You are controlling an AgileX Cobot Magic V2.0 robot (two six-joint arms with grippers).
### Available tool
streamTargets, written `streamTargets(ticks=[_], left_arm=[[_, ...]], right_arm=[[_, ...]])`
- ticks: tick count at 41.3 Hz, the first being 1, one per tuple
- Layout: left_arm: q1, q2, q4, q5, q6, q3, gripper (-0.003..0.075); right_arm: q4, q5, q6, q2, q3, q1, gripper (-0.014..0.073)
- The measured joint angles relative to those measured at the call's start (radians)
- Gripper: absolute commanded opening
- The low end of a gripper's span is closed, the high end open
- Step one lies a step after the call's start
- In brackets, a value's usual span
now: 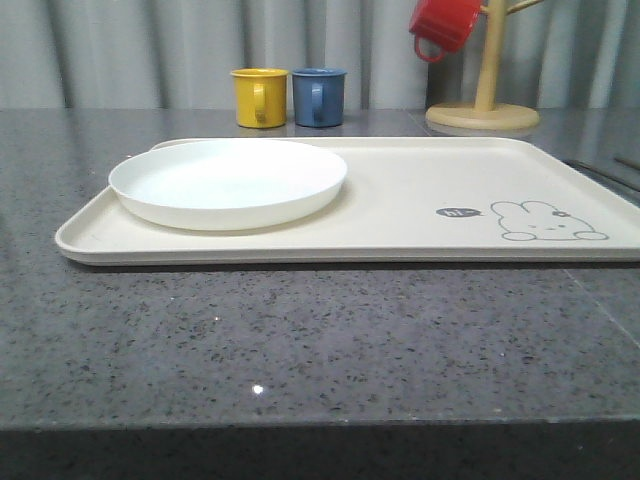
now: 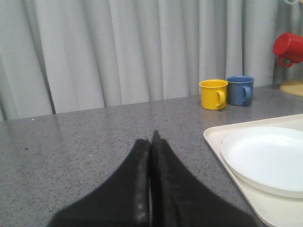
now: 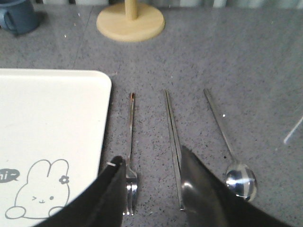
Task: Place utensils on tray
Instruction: 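Lower the right gripper onto the silver fork and grasp it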
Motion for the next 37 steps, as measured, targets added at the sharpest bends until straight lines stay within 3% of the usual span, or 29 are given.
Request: streamTargets(ticks=[14,37], left_arm=[[0.0,0.0,0.0,0.0,0.0,0.0,-0.0019],[0.0,0.0,0.0,0.0,0.0,0.0,-0.0019]], right_arm=[[0.0,0.271,-0.012,0.421,-0.292,0.085,0.0296],[0.0,0.306,-0.014,0.773,-0.431,0.087,0.0296]])
